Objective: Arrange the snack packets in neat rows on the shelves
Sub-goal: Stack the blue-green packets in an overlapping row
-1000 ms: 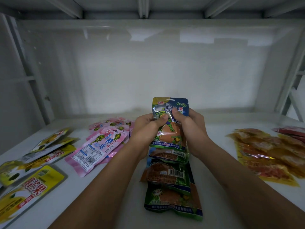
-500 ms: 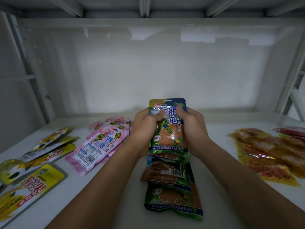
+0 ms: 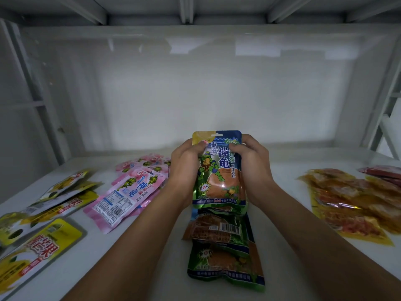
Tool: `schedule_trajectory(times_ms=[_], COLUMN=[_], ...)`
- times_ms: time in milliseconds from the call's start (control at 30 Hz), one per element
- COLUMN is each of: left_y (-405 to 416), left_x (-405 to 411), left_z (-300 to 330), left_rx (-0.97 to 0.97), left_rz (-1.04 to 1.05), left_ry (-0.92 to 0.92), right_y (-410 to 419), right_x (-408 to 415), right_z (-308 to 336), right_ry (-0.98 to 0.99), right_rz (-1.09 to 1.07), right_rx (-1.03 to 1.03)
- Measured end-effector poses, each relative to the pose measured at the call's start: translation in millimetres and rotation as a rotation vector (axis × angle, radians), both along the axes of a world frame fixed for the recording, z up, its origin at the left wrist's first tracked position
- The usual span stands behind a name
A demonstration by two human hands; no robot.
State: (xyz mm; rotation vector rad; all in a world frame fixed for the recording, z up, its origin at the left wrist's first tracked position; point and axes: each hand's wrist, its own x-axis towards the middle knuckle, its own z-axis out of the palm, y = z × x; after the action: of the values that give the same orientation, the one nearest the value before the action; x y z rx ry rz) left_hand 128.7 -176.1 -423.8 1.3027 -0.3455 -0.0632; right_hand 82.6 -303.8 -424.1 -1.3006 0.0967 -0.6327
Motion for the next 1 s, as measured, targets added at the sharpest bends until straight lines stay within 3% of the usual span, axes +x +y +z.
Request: schedule_trajectory(times_ms=[167,333,567,700,833,1000], left_y=[-0.9,0.3,-0.5,-0.4,3.1,3.2], left_x=[-3.7,-5.5,-3.4,0.9,1.1,-1.8], left_z=[1.4,4.0,-1.2,-5.2,-3.0,0.4], left_rx=[-0.052,-0.111,0.19,0.187,0.101,0.154], left_rz=[-0.018,-0.005,-0.079,0.015,0.059,0.024], left_ry=[-0.02,-0.009,0.034,-0.033,-0.033,0.045], right_y=[-1.3,-0.4,-4.2,-5.8,-6.2,-8.3], right_x=[1.6,-2.8,-1.5,-3.4,-1.8,3.3], right_z=[-0.8,-6.6,-8.4,-6.7,-10.0,-15.3], right_ry=[-0.003,0.07,0.028,0.057,0.19,0.131], right_rz=[0.016,0.057,-0.097,0.029,0.188,0.064], right_rx=[0.017,-0.131,-0.11,-0.024,-0.108,-0.181])
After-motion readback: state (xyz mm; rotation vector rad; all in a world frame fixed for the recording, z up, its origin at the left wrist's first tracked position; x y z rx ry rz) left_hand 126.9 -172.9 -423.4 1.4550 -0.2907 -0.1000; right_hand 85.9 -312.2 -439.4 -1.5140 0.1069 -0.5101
